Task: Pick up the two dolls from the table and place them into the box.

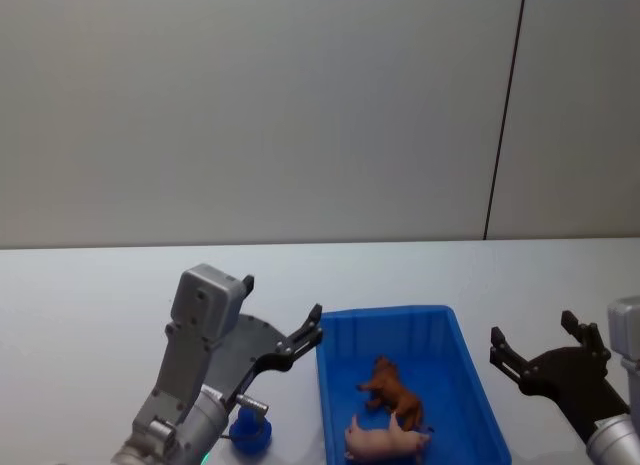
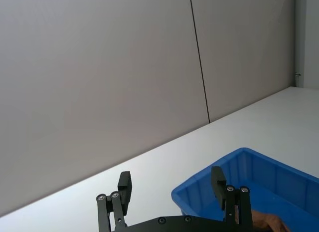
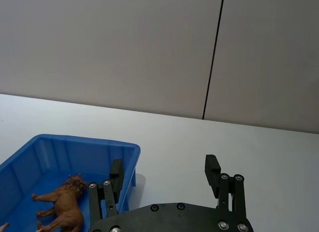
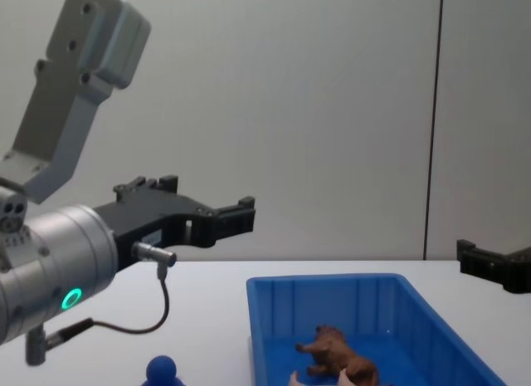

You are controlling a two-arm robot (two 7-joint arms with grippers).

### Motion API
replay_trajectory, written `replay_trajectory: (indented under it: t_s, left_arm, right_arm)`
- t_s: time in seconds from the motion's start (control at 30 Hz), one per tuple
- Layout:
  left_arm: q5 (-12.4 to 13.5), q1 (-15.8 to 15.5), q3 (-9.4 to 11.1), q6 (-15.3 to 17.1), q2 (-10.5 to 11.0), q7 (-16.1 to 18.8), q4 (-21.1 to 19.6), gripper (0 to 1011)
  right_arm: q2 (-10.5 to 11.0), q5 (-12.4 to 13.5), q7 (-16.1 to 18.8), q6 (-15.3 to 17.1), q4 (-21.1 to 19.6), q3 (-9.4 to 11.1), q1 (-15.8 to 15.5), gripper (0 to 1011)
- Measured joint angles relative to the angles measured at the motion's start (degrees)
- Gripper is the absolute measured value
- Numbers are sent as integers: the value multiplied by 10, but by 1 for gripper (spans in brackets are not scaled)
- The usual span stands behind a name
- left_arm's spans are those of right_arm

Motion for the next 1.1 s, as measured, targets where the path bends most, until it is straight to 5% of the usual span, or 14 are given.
replay_trajectory:
  t_s: [0.5,1.1]
  left_arm:
    - [-64,20,-9,47,9,7,7,1001]
    - [-93,25,-15,76,8,-5,53,1002]
  right_arm:
    - [2,2,-4,-1,-4,1,-4,1001]
    - [3,2,-6,-1,-5,2,-6,1001]
